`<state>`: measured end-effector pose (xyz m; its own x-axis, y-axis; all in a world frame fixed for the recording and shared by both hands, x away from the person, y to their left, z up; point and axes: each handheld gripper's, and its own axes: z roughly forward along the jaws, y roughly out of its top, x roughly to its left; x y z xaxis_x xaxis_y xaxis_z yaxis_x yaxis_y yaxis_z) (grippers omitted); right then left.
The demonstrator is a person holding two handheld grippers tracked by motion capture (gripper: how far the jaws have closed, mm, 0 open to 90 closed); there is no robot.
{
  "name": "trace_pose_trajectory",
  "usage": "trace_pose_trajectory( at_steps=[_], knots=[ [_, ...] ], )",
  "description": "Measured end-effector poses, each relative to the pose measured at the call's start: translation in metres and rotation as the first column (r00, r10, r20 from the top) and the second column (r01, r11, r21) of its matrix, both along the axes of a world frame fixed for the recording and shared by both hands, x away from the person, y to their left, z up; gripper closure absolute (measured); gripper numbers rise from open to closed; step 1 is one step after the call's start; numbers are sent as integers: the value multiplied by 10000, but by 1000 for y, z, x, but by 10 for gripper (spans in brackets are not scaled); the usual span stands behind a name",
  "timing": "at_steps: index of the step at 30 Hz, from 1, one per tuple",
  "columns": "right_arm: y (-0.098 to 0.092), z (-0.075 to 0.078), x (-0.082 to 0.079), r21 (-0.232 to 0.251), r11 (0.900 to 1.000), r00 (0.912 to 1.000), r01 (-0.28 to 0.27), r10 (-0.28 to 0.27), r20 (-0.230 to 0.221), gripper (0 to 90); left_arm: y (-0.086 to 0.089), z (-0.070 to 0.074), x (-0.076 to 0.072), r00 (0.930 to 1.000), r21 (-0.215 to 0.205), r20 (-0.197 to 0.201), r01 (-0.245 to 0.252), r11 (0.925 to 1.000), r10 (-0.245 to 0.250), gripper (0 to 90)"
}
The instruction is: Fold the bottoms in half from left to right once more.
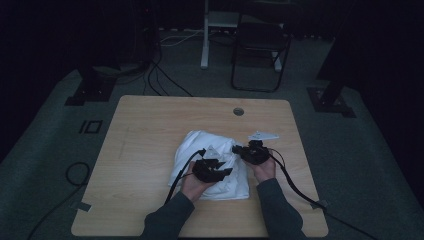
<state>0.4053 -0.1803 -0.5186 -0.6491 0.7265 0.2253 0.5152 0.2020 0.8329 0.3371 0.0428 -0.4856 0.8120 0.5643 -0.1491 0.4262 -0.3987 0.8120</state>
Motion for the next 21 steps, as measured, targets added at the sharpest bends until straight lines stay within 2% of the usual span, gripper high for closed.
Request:
trace_pose_trajectory(
  at_steps=[2,3,4,5,6,7,9,10,11,12,14,15,17,18,21],
  knots=[
    [-3,-3,3,0,9999,9997,172,-172,-151,875,19,24,-4,9988,-737,461,-151,9972,185,581],
    [-4,-4,4,-5,9998,9995,215,-216,-214,874,27,31,-4,9969,-865,678,-333,9957,393,571],
    [-5,-5,4,-30,9998,9996,214,-214,-209,873,37,40,-3,9923,-966,975,-672,9931,766,567],
    [-6,-6,5,-30,9997,9994,228,-229,-264,873,51,48,1,9845,-1052,1175,-1177,9875,1299,567],
    [-7,-7,5,2,9997,9992,252,-252,-313,872,62,51,5,9792,-1152,1131,-1555,9811,1685,569],
    [-8,-8,5,-19,9997,9992,251,-251,-318,871,72,52,10,9736,-1110,1085,-1891,9757,2010,573],
    [-9,-10,6,-73,9997,9991,226,-228,-356,870,87,48,21,9558,-617,1086,-2678,9615,2731,585],
    [-8,-11,7,-75,9997,9989,243,-246,-391,870,91,41,26,9541,-409,882,-2835,9581,2861,591],
    [-8,-11,8,-108,9997,9989,232,-236,-408,868,94,35,30,9546,-257,710,-2883,9572,2894,592],
    [-8,-12,8,-117,9996,9988,246,-250,-422,867,95,24,35,9570,66,430,-2875,9578,2869,595],
    [-8,-13,10,-143,9995,9986,267,-273,-462,865,92,5,38,9645,454,87,-2639,9635,2638,611],
    [-8,-13,11,-156,9995,9984,283,-290,-480,865,91,-2,39,9682,452,-85,-2495,9673,2501,622],
    [-8,-14,11,-201,9992,9979,340,-351,-539,863,87,-13,38,9708,367,-267,-2374,9707,2384,648],
    [-8,-14,11,-275,9990,9978,351,-365,-558,861,82,-19,38,9722,485,-306,-2306,9719,2322,656],
    [-9,-14,9,-391,9983,9973,430,-452,-579,831,70,-33,35,9735,1037,-241,-2238,9691,2274,665]
  ],
)
